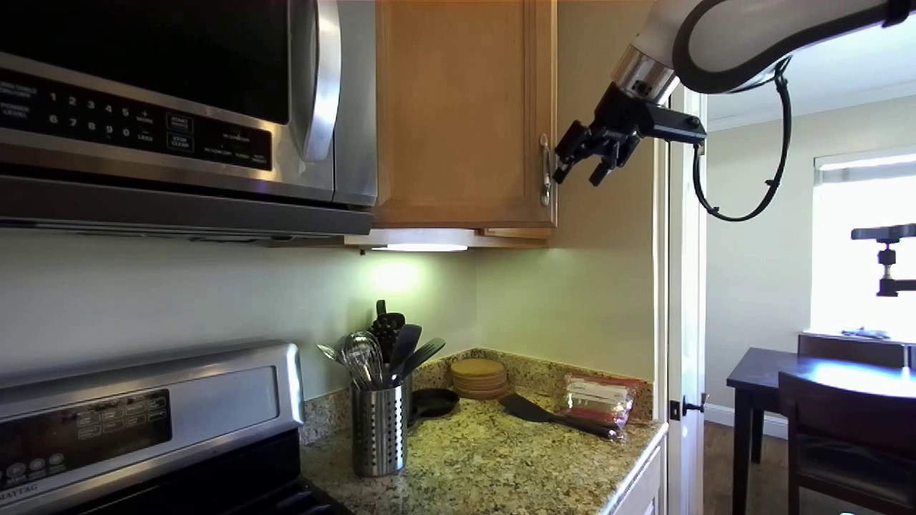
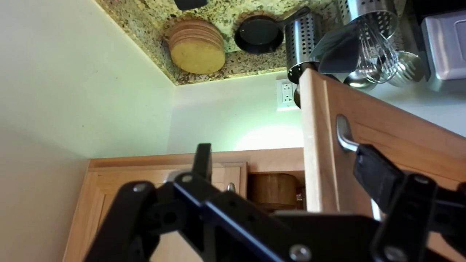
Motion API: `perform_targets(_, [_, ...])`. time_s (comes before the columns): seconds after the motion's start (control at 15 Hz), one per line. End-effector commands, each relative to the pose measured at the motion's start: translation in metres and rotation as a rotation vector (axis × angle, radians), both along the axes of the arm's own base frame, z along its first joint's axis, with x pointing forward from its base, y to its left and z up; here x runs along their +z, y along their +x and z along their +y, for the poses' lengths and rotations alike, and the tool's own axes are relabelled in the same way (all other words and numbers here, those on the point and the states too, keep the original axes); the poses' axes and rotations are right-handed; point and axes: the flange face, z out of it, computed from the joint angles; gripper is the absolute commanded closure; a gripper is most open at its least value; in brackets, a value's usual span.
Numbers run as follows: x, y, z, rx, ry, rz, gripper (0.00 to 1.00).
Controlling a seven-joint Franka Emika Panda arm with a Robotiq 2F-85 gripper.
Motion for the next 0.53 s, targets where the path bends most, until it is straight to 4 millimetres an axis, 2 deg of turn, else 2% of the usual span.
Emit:
perform_targets(0.0, [-0.008, -0.001, -0.001, -0.01, -0.008, 0.024, 0.0])
perform_targets(0.2, [-0.016, -0.007, 0.004, 0.117, -0.002, 0.175, 0.0])
perform_targets(0.27, [-0.018, -0.007, 0.019, 0.138, -0.013, 0.224, 0.0])
perform_targets(0.47, [-0.022, -0.016, 0.043, 0.27, -0.009, 0.333, 0.0])
